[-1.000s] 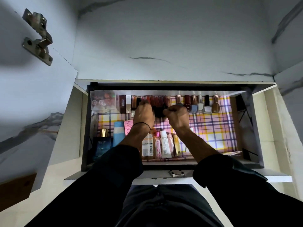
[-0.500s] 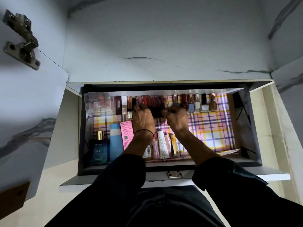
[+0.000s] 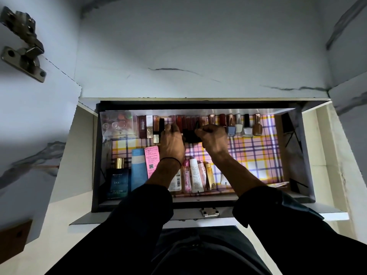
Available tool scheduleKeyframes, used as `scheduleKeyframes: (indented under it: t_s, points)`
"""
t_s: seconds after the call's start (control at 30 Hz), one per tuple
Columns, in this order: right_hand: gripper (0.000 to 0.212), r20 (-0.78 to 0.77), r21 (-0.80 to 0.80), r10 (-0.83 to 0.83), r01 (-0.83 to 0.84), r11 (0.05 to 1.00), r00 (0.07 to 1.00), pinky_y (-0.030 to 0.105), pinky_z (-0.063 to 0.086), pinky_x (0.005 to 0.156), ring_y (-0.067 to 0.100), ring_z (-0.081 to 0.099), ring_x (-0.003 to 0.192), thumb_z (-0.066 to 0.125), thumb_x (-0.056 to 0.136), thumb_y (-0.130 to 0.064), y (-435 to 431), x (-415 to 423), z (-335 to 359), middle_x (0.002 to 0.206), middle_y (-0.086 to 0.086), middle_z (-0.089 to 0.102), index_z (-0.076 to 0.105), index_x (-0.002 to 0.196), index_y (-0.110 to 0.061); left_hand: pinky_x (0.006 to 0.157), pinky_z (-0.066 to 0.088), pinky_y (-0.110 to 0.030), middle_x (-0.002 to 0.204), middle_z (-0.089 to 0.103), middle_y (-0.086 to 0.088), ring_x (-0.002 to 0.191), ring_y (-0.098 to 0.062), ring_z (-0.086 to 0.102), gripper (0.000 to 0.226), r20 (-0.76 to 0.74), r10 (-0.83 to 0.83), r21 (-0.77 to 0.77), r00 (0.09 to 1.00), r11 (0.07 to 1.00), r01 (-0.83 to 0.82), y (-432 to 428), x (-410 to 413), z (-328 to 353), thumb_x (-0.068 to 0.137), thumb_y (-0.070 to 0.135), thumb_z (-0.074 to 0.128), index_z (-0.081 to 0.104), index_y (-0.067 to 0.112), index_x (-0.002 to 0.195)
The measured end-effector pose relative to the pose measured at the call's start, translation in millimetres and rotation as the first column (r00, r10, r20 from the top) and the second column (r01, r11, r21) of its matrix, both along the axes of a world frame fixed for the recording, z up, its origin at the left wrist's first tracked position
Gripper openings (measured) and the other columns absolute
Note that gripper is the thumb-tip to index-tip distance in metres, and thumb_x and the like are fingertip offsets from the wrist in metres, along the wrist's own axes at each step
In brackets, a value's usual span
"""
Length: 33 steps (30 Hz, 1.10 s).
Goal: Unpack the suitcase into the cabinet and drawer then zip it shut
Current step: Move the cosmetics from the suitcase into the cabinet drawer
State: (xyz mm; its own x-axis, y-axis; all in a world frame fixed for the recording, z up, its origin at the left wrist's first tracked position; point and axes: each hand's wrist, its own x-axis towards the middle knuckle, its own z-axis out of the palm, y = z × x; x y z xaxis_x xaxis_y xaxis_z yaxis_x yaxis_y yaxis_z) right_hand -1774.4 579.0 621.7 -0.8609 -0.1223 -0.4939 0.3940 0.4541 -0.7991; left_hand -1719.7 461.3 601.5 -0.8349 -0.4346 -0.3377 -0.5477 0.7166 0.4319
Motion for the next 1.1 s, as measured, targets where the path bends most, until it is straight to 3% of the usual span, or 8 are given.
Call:
scheduleKeyframes:
  t_s: [0.2, 0.27, 0.4, 0.53, 0.63, 0.83, 1.0, 1.1]
  points:
    - [0.014, 0.027, 0.05, 0.031, -0.032, 0.998, 0.999, 0.013, 0.043, 0.048, 0.004, 0.059, 0.061, 0.069, 0.091, -0.014, -11, 1, -4, 0.082, 0.003, 0.069, 0.072, 0.098, -0.003, 0.115, 0.029, -0.039, 0.156, 0.026, -0.019, 0.142, -0.034, 0.029, 0.065, 0.013, 0.011, 0.064, 1.0, 0.998, -0.012, -9, 1, 4, 0.096, 0.005, 0.055, 0.023, 0.008, 0.153]
    - [0.008, 0.03, 0.068, 0.069, -0.071, 0.995, 0.997, 0.02, 0.053, 0.057, 0.009, 0.066, 0.068, 0.071, 0.089, -0.017, -21, 0, -5, 0.086, 0.004, 0.073, 0.074, 0.093, -0.011, 0.113, 0.03, -0.038, 0.148, 0.039, -0.022, 0.136, -0.035, 0.037, 0.059, -0.057, 0.033, 0.069, 0.998, 0.997, -0.029, -16, 7, 7, 0.097, 0.007, 0.053, 0.03, 0.007, 0.151]
    - [0.007, 0.059, 0.131, 0.163, -0.169, 0.977, 0.985, 0.023, 0.056, 0.061, 0.013, 0.067, 0.069, 0.073, 0.088, -0.018, -55, -7, -6, 0.081, 0.006, 0.072, 0.071, 0.084, -0.013, 0.098, 0.045, -0.042, 0.122, 0.06, -0.024, 0.112, -0.037, 0.057, 0.044, -0.168, 0.19, 0.099, 0.967, 0.979, -0.175, -36, 21, 17, 0.095, 0.009, 0.05, 0.051, 0.002, 0.138]
    - [0.026, 0.051, 0.234, 0.226, -0.232, 0.944, 0.973, 0.044, 0.063, 0.07, 0.028, 0.073, 0.075, 0.072, 0.084, -0.033, -89, -10, -8, 0.084, 0.01, 0.074, 0.073, 0.09, -0.007, 0.083, 0.05, -0.04, 0.107, 0.066, -0.02, 0.098, -0.035, 0.062, 0.023, -0.175, 0.216, 0.071, 0.961, 0.976, -0.207, -57, 33, 19, 0.092, 0.006, 0.052, 0.064, 0.0, 0.11]
    - [0.023, 0.027, 0.293, 0.268, -0.263, 0.919, 0.963, 0.038, 0.061, 0.07, 0.027, 0.072, 0.077, 0.067, 0.09, -0.029, -102, -10, -6, 0.087, 0.01, 0.074, 0.073, 0.096, -0.007, 0.077, 0.046, -0.034, 0.104, 0.065, -0.02, 0.092, -0.034, 0.063, 0.017, -0.121, 0.191, 0.046, 0.974, 0.981, -0.186, -68, 40, 15, 0.091, 0.006, 0.052, 0.065, 0.001, 0.099]
    - [0.035, 0.009, 0.245, 0.178, -0.175, 0.954, 0.984, 0.047, 0.062, 0.07, 0.028, 0.073, 0.078, 0.064, 0.092, -0.046, -83, -1, -9, 0.088, 0.01, 0.075, 0.072, 0.09, -0.012, 0.079, 0.049, -0.036, 0.107, 0.063, -0.02, 0.094, -0.034, 0.062, 0.02, -0.089, 0.164, 0.152, 0.983, 0.977, -0.149, -66, 43, 18, 0.094, 0.008, 0.049, 0.063, 0.0, 0.106]
    - [0.025, -0.01, 0.172, 0.15, -0.146, 0.974, 0.989, 0.042, 0.053, 0.058, 0.018, 0.064, 0.064, 0.061, 0.095, -0.018, -34, 22, 4, 0.075, 0.011, 0.072, 0.07, 0.077, -0.006, 0.087, 0.049, -0.035, 0.118, 0.059, -0.016, 0.105, -0.03, 0.059, 0.034, -0.078, 0.057, 0.168, 0.995, 0.985, -0.043, -64, 48, 18, 0.093, 0.014, 0.054, 0.058, 0.006, 0.126]
    - [0.021, 0.001, 0.167, 0.134, -0.132, 0.977, 0.991, 0.031, 0.043, 0.049, 0.015, 0.055, 0.058, 0.06, 0.096, -0.015, -2, 39, 10, 0.068, 0.002, 0.065, 0.068, 0.077, -0.011, 0.094, 0.05, -0.04, 0.124, 0.056, -0.012, 0.109, -0.029, 0.057, 0.036, -0.062, -0.003, 0.153, 0.998, 0.988, 0.012, -62, 49, 20, 0.093, 0.014, 0.058, 0.057, 0.009, 0.128]
